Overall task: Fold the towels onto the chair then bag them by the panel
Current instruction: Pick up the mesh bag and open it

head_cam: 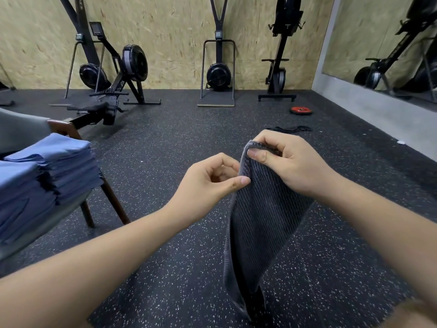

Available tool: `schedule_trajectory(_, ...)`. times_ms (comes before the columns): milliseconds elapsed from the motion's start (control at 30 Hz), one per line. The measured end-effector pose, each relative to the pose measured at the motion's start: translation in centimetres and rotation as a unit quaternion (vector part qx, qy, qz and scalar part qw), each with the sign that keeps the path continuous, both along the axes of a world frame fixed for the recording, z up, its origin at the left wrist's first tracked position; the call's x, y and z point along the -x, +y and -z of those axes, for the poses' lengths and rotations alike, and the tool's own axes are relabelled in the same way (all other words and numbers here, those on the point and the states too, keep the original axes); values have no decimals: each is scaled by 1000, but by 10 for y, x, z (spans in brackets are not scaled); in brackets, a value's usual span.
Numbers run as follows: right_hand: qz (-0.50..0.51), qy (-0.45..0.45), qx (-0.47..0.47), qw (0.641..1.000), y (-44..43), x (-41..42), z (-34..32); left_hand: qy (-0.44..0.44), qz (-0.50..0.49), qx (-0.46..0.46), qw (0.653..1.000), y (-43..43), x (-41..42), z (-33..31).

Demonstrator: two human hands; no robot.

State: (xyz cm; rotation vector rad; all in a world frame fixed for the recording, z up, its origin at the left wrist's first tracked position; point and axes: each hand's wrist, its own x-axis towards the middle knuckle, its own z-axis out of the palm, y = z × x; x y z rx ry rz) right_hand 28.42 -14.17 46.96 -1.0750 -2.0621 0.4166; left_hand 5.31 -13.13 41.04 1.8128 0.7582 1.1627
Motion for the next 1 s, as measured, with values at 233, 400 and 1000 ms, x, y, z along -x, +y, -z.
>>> schedule_trajectory(233, 14, 26, -5, 1000, 3, -4, -2, -3, -39, -47, 998, 2, -5, -1)
schedule_trajectory(400, 10, 31, -10, 999, 2, -3, -2, 19, -10, -31, 999, 3, -2, 2)
schedule_trajectory(1000, 111, 118, -22, 987, 16, -35, 0, 351, -51, -138, 925, 53, 58, 57)
